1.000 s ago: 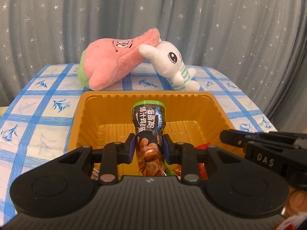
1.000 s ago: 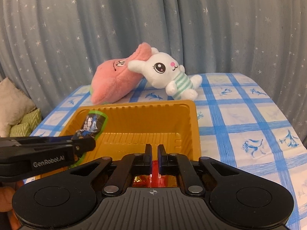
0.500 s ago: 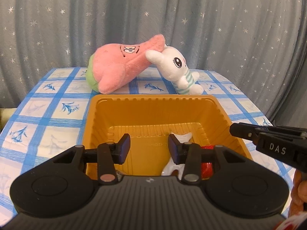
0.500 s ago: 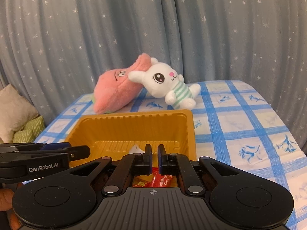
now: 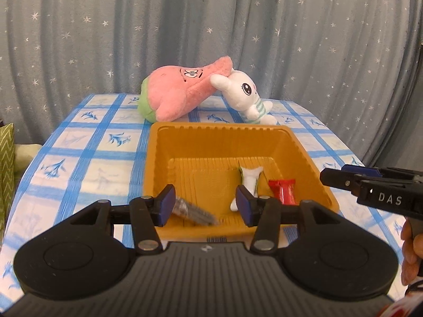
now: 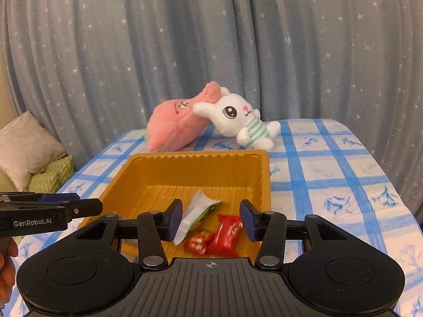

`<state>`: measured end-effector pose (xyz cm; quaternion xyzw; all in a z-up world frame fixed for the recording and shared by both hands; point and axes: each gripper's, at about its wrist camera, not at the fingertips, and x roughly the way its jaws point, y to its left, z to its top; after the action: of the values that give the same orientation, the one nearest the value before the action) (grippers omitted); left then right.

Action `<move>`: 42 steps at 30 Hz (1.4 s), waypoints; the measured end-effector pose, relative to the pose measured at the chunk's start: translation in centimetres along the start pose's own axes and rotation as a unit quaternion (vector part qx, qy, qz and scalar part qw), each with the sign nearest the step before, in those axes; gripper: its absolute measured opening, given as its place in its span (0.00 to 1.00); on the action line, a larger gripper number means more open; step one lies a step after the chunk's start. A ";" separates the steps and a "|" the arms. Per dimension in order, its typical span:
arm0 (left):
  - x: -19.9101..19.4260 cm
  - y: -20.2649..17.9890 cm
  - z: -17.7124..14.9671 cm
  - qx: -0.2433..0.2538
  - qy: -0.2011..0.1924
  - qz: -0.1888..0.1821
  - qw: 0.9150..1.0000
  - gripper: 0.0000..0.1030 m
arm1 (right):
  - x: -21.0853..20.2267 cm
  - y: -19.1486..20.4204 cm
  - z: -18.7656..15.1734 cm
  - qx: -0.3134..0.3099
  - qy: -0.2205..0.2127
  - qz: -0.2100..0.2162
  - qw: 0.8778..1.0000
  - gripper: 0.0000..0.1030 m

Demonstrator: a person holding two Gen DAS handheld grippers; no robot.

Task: Organize snacks
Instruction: 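Move both open tools back toward the remaining snacks on the table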

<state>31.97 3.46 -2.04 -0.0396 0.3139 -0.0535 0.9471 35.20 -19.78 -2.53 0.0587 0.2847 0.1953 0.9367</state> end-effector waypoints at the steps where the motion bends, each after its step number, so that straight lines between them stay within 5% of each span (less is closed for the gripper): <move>1: -0.6 0.1 -0.4 -0.002 0.000 0.000 1.000 0.49 | -0.5 0.1 -0.2 0.000 0.001 0.002 1.000 0.47; 20: -10.4 3.9 -9.2 -0.053 0.008 0.029 0.998 0.56 | -9.4 3.1 -8.1 0.004 0.022 0.016 1.000 0.48; 33: -11.8 2.6 -13.8 -0.026 0.054 0.009 0.998 0.56 | -12.0 4.2 -15.2 0.043 0.080 -0.010 0.996 0.48; 42: -11.0 2.7 -13.9 -0.033 0.063 0.010 0.997 0.56 | -10.6 6.1 -17.2 0.044 0.115 0.021 0.992 0.48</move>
<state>15.09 6.91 -6.98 -0.0646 0.3752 -0.0362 0.9240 15.51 -18.44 -10.03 0.0835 0.3973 0.2078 0.8899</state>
